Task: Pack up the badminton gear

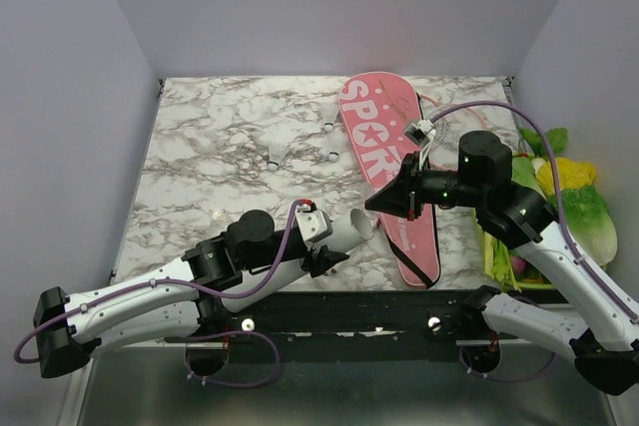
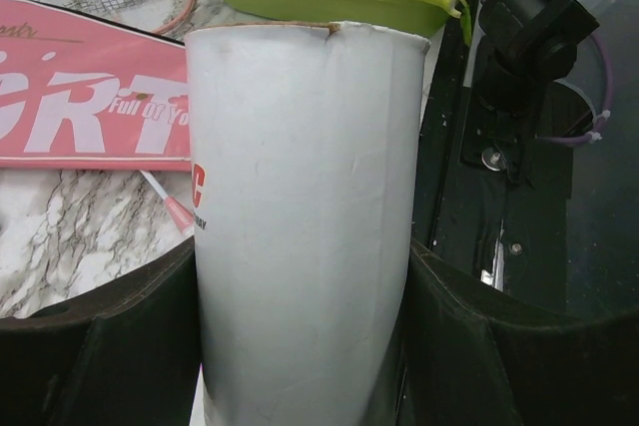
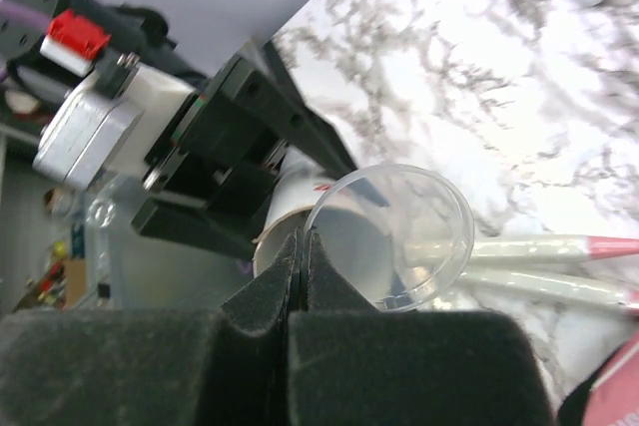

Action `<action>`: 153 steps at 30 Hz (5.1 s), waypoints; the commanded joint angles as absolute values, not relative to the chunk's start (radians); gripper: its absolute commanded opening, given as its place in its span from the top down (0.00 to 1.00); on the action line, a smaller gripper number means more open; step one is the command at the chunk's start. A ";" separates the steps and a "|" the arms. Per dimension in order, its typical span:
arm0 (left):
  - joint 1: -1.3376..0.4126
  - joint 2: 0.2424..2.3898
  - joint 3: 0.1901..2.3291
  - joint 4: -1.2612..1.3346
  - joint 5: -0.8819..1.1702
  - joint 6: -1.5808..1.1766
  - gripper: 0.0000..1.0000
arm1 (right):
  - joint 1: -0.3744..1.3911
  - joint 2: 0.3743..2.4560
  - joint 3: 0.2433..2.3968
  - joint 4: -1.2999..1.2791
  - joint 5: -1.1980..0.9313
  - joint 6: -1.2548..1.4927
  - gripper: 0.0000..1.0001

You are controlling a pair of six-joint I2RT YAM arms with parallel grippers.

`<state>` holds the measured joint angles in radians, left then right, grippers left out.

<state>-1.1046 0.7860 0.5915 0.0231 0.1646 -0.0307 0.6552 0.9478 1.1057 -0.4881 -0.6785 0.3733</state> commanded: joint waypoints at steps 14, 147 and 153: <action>-1.123 0.788 0.571 0.002 0.029 -0.147 1.00 | 0.595 1.254 1.314 -0.612 0.081 0.454 0.99; -1.126 0.686 0.469 -0.029 -0.101 -0.316 1.00 | 0.428 2.451 2.175 -0.726 -0.578 0.023 0.76; -1.126 0.654 0.463 -0.040 -0.110 -0.318 1.00 | 0.426 2.396 2.109 -0.718 -0.653 0.044 0.99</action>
